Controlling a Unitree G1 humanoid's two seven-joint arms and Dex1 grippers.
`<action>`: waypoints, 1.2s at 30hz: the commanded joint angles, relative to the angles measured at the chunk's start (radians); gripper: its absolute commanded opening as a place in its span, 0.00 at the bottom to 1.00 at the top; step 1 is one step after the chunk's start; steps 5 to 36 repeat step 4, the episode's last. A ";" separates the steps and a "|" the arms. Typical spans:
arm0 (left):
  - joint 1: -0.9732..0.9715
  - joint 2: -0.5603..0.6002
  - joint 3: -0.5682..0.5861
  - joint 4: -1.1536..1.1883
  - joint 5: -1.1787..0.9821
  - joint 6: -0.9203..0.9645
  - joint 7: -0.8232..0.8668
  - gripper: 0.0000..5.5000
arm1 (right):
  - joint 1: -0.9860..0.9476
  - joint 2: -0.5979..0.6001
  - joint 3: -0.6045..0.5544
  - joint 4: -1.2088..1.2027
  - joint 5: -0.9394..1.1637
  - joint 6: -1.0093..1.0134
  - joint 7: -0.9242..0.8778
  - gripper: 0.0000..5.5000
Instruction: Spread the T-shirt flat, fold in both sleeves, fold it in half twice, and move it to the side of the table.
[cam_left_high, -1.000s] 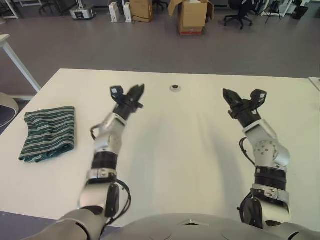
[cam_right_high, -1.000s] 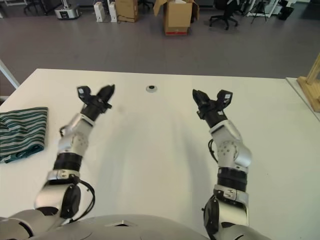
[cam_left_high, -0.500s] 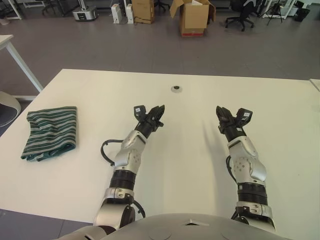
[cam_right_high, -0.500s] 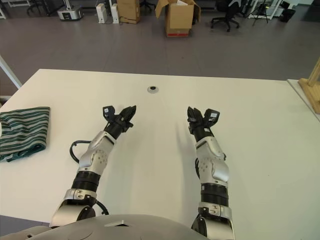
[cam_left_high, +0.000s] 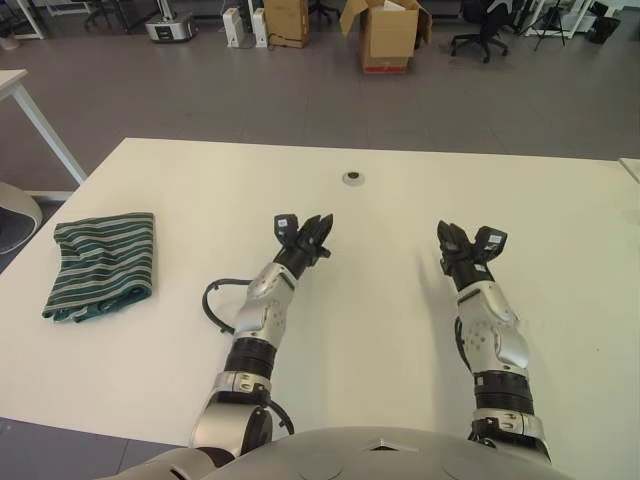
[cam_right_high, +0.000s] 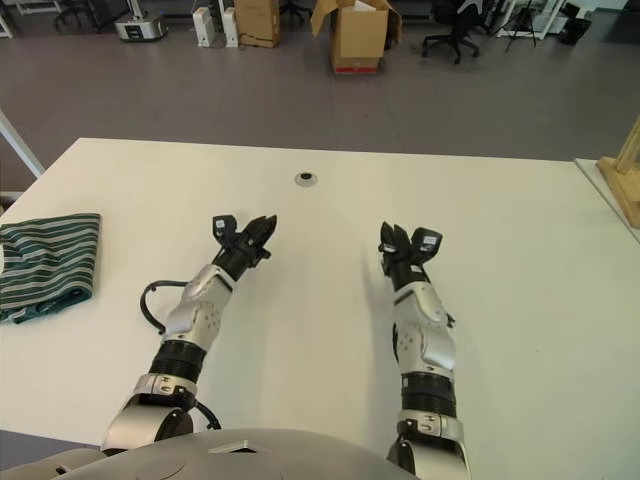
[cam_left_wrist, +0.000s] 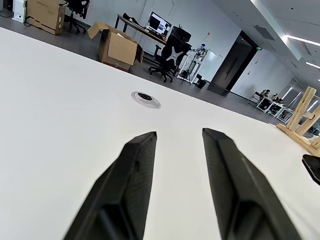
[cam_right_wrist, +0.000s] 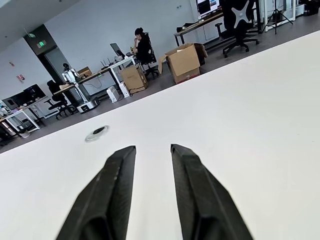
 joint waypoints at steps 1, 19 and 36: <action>0.023 -0.045 0.003 0.005 0.003 -0.018 0.022 0.30 | -0.028 -0.023 0.002 0.016 -0.015 0.004 -0.003 0.24; 0.017 -0.052 0.016 -0.004 -0.009 -0.013 0.047 0.30 | -0.041 -0.038 0.003 0.016 -0.013 0.015 -0.003 0.24; 0.017 -0.052 0.016 -0.004 -0.009 -0.013 0.047 0.30 | -0.041 -0.038 0.003 0.016 -0.013 0.015 -0.003 0.24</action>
